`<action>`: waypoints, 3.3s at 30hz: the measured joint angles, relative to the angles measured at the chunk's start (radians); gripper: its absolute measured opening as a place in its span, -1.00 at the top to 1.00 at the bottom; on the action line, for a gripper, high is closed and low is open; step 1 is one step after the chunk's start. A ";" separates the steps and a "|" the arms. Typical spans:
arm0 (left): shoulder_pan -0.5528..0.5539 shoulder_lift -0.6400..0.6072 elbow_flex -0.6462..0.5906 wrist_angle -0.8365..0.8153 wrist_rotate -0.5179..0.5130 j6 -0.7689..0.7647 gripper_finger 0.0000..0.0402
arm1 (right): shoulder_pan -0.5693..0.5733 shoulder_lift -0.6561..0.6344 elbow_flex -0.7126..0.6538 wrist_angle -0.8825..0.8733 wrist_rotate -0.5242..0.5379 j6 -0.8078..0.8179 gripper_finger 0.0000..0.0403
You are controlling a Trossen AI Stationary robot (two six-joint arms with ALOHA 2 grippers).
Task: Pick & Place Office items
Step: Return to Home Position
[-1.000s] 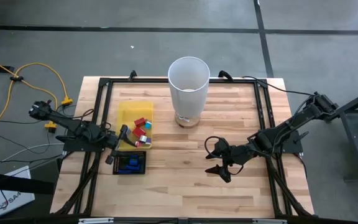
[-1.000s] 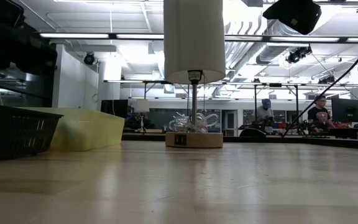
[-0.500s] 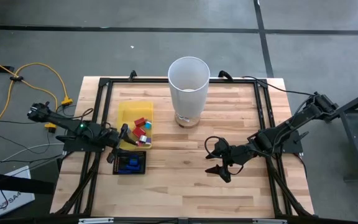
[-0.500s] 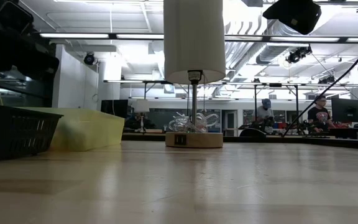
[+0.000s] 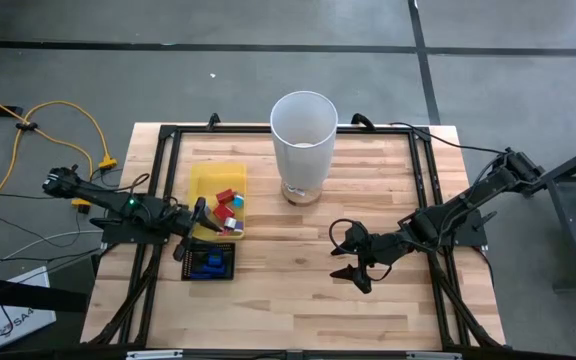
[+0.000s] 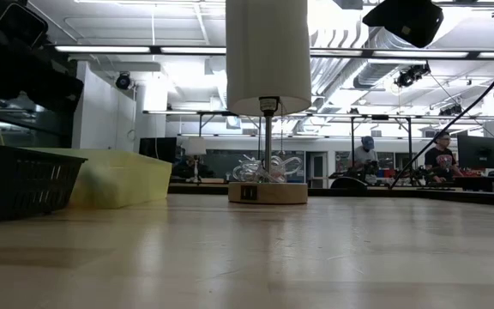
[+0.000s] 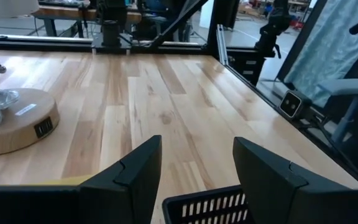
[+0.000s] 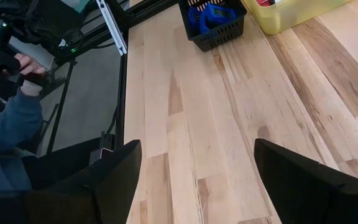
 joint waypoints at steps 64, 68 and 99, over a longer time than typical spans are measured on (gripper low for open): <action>0.000 0.004 0.000 0.011 0.000 -0.003 0.05 | -0.088 -0.421 -0.208 0.042 0.038 -0.455 -0.49; 0.000 0.005 0.000 0.012 0.000 -0.003 0.05 | -0.088 -0.534 -0.328 0.124 0.059 -0.471 -0.49; 0.000 0.005 0.000 0.014 0.000 -0.003 0.05 | -0.088 -1.165 -0.833 0.345 -0.011 -0.502 -0.49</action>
